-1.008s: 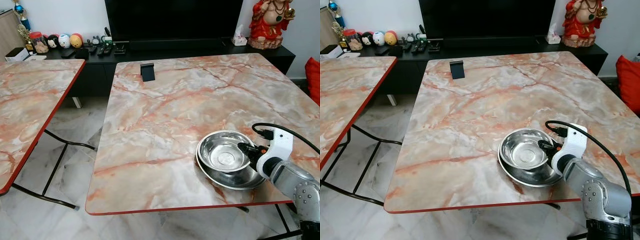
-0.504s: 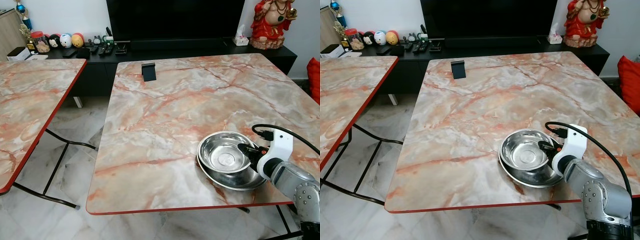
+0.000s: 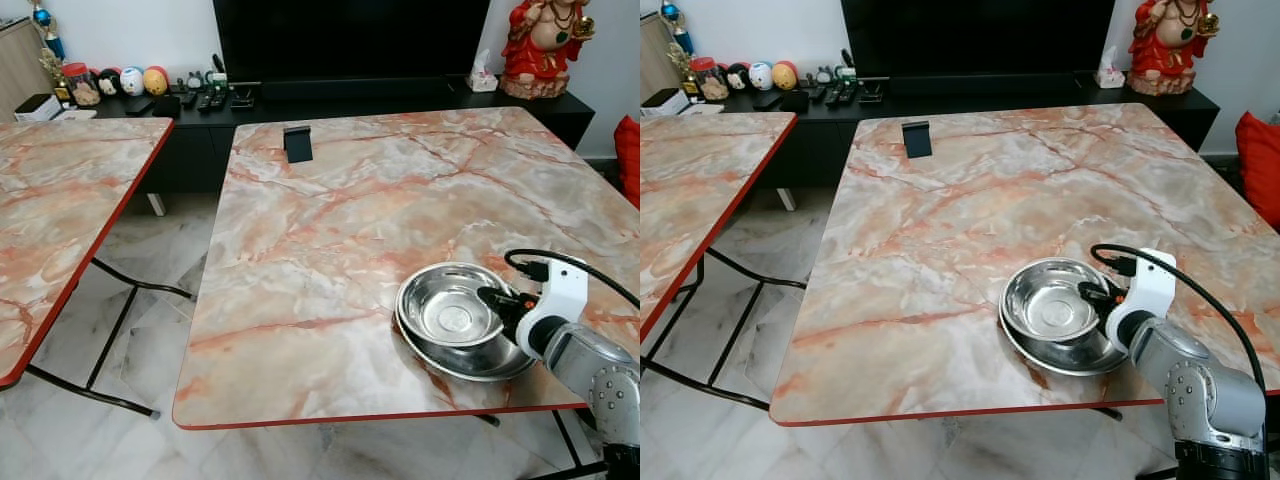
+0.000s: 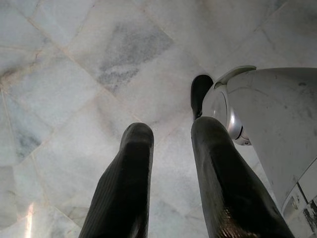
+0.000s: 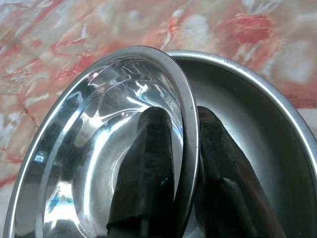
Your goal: Setting the table
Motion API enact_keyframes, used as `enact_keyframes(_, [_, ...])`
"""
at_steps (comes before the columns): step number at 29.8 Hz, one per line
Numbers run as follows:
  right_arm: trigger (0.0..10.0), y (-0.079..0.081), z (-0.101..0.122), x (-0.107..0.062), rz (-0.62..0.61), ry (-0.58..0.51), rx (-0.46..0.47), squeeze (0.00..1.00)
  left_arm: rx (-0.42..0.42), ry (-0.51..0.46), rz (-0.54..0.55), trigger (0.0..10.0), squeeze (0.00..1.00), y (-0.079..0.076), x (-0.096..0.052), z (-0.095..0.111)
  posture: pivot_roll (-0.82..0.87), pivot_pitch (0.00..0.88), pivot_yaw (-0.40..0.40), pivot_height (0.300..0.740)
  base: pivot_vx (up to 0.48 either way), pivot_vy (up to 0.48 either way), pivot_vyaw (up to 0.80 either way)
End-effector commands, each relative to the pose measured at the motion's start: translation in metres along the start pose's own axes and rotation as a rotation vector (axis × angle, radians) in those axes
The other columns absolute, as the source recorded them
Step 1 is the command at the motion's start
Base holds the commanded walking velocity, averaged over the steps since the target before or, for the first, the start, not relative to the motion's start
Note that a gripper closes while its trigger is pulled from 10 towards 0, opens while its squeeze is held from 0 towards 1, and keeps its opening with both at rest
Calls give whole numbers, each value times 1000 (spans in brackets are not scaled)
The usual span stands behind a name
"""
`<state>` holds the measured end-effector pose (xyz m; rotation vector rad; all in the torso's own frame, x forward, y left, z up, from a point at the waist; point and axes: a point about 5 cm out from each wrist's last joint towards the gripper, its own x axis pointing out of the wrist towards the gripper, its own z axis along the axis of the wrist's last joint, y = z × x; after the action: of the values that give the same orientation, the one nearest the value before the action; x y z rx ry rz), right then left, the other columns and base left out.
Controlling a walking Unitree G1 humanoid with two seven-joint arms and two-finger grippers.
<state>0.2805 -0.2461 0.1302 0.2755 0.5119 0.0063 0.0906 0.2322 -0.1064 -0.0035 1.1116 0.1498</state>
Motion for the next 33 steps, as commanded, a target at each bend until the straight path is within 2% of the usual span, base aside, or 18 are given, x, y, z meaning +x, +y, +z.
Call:
enact_keyframes(1, [10000,-1,2,-3,-10,-11,-23,24,7,17,9,10000,0,4,-1,-4,-149,0,40,732,0,0,0])
enact_keyframes(12, [10000,-1,2,-3,-10,-11,-23,24,7,17,9,10000,0,4,-1,-4,-149,0,40,732,0,0,0])
enact_keyframes(15, [10000,-11,6,-2,-63,-17,-79,0,9,16,8,10000,0,4,-1,-4,-151,0,44,732,0,0,0])
enact_keyframes(19, [10000,-12,8,-2,-68,-21,-84,0,9,16,8,10000,0,4,-1,-4,-150,0,44,732,0,0,0])
enact_keyframes(20, [10000,-12,8,-2,-68,-21,-84,192,9,15,8,10000,0,4,-1,-4,-150,0,44,732,0,0,0])
enact_keyframes(21, [10000,-12,8,-2,-69,-23,-84,941,9,15,9,10000,0,4,-1,-4,-151,0,45,732,0,0,0])
enact_keyframes(22, [10000,-12,9,-2,-70,-23,-83,941,8,15,9,10000,0,4,-1,-4,-151,0,45,732,0,0,0])
enact_keyframes(23, [10000,-12,9,-2,-71,-25,-84,1000,8,15,9,10000,0,4,-1,-4,-151,0,45,732,0,0,0])
enact_keyframes(27, [10000,-12,9,-1,-66,-25,-89,1000,8,15,8,10000,0,4,-1,-4,-149,0,44,732,0,0,0])
enact_keyframes(29, [10000,-11,8,0,-64,-24,-94,0,7,15,9,10000,0,4,-1,-4,-150,0,45,732,0,0,0])
enact_keyframes(33, [10000,-12,9,0,-66,-25,-97,0,7,15,9,10000,0,4,-1,-4,-150,0,45,732,0,0,0])
